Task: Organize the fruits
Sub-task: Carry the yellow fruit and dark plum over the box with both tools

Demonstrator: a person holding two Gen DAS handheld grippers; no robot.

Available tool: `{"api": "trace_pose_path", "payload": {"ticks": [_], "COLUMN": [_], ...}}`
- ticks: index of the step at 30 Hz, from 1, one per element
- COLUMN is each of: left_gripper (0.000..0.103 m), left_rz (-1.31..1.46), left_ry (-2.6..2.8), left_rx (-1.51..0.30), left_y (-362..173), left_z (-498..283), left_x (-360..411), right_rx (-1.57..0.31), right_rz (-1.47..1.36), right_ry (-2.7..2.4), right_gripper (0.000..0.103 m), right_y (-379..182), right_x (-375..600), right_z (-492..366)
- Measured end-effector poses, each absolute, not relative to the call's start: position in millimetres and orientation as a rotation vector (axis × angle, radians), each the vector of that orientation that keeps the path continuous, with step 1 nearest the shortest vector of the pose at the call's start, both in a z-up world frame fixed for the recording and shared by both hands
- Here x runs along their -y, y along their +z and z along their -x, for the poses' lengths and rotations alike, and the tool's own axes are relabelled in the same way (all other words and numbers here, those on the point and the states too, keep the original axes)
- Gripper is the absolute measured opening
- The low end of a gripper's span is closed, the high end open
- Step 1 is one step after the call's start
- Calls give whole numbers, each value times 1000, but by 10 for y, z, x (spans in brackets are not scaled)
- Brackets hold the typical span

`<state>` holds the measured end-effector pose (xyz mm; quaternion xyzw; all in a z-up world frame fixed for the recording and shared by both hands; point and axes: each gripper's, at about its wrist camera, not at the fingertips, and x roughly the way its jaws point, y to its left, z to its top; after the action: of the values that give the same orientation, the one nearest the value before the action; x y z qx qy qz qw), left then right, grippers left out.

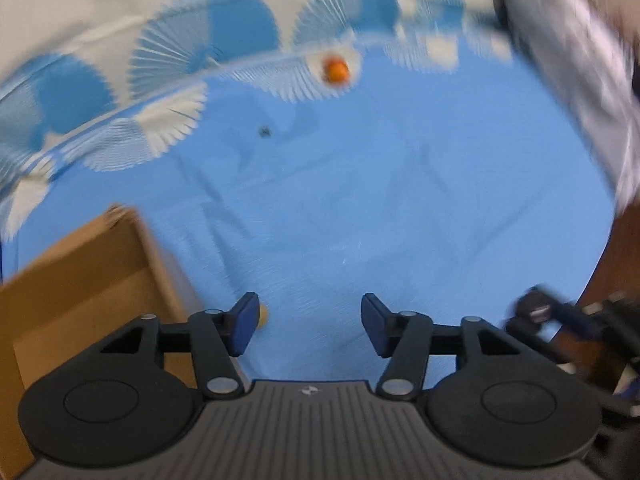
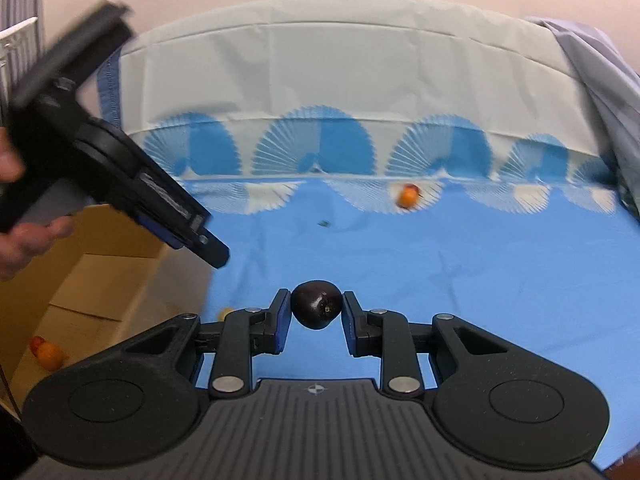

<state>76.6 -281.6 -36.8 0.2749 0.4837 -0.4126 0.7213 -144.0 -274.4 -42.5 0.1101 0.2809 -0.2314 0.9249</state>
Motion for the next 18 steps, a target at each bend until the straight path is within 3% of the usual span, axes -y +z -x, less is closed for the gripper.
{"api": "trace_pose_path", "payload": {"ticks": [6, 10, 15, 18], "left_gripper": [62, 60, 48, 47], "left_rz": [-848, -891, -921, -960], "left_ry": [-824, -780, -761, -735], "left_rx": [-1251, -1280, -1293, -1290], "left_y": [-1041, -1310, -1490, -1615], "left_z": [-1033, -1148, -1189, -1205], "left_x": [3291, 3341, 3438, 3454], "right_rx": [-583, -587, -585, -588], "right_rz": [-301, -317, -347, -363], "right_ry": [-499, -484, -481, -480], "right_gripper": [29, 29, 29, 29], "right_y": [-597, -683, -758, -785], "right_x": [2967, 3061, 3178, 3194], "right_z": [1556, 1539, 1515, 1500]}}
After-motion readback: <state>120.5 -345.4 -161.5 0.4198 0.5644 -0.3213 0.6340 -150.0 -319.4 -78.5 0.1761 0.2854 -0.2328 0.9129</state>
